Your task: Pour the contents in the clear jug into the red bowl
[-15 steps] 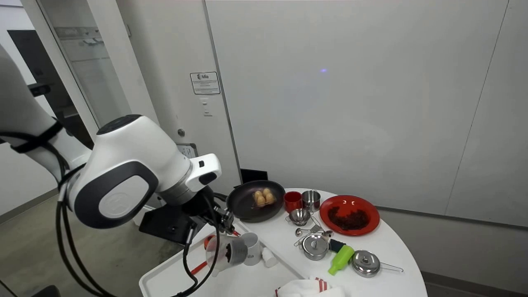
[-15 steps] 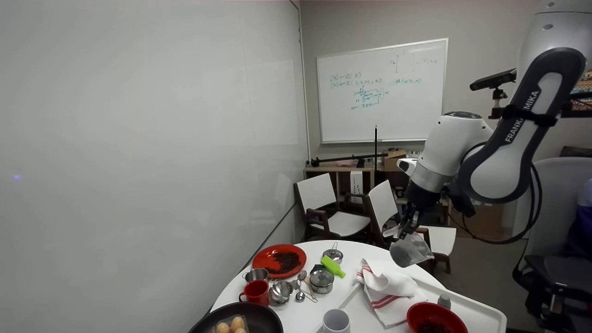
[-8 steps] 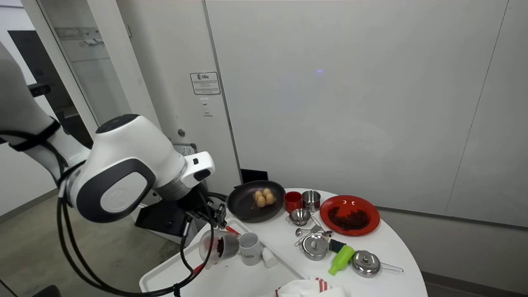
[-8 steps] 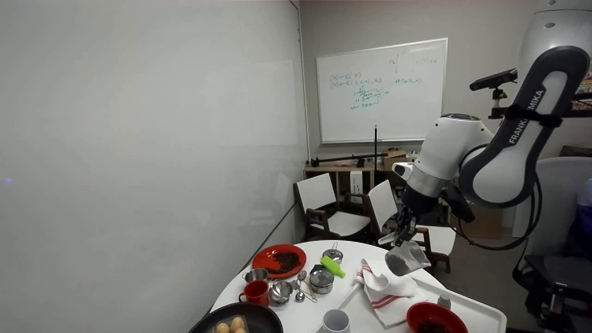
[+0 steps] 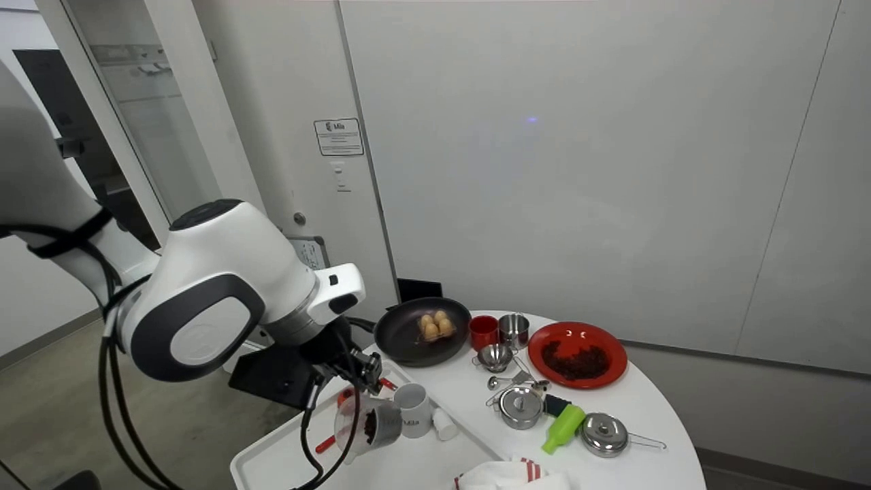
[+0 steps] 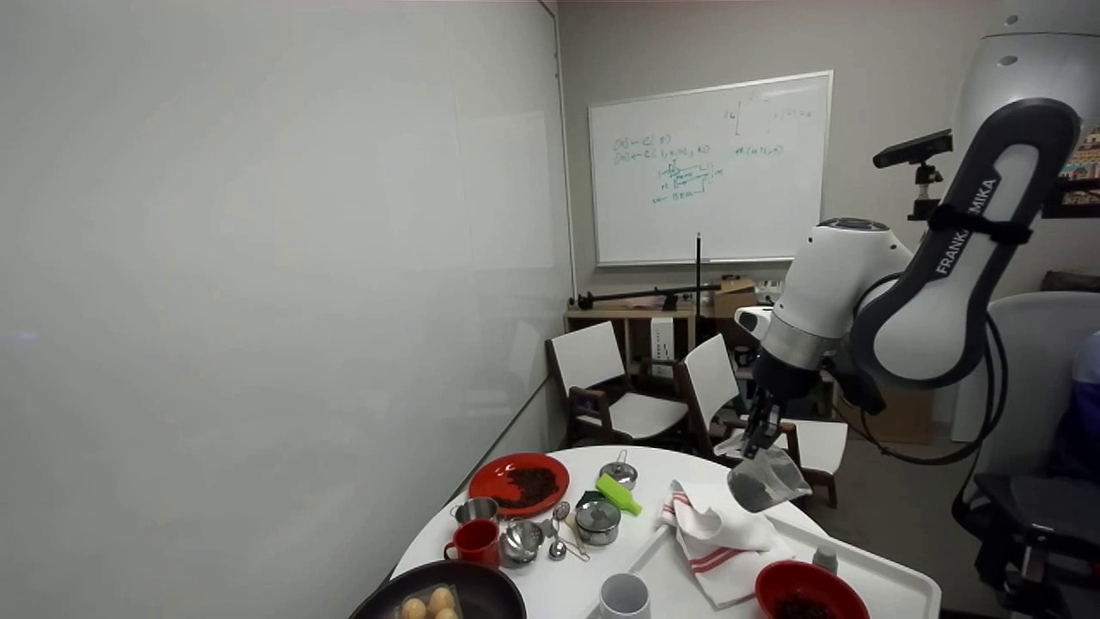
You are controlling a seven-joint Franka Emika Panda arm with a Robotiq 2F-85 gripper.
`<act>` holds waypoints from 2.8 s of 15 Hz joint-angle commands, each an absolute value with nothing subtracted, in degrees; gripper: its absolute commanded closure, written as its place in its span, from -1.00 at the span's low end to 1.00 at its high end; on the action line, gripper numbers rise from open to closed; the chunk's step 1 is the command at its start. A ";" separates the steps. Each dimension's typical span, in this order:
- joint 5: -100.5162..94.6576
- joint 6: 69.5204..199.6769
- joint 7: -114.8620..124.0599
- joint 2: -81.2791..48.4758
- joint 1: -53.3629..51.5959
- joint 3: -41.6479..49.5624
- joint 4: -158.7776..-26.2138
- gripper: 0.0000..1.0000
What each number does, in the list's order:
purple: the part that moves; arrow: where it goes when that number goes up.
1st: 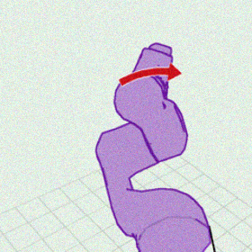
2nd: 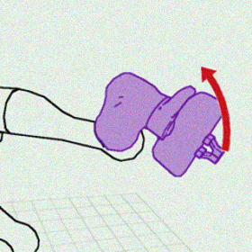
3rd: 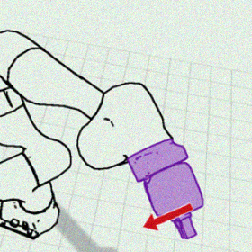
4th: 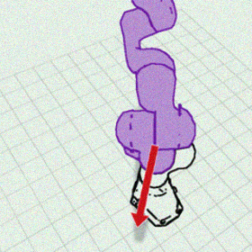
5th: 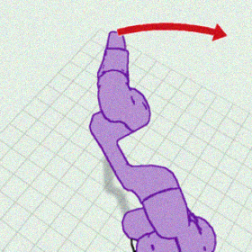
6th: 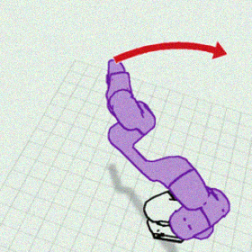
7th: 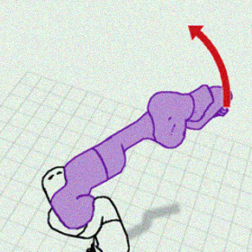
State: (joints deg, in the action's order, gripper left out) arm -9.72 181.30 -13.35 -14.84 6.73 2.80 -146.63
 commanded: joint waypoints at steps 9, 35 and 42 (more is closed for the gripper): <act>-8.45 183.69 -3.49 -24.29 -16.31 28.74 -142.04 0.81; 25.02 190.39 12.17 -42.07 -51.92 51.10 -146.10 0.81; 24.21 189.70 13.66 -42.70 -54.23 48.84 -146.09 0.46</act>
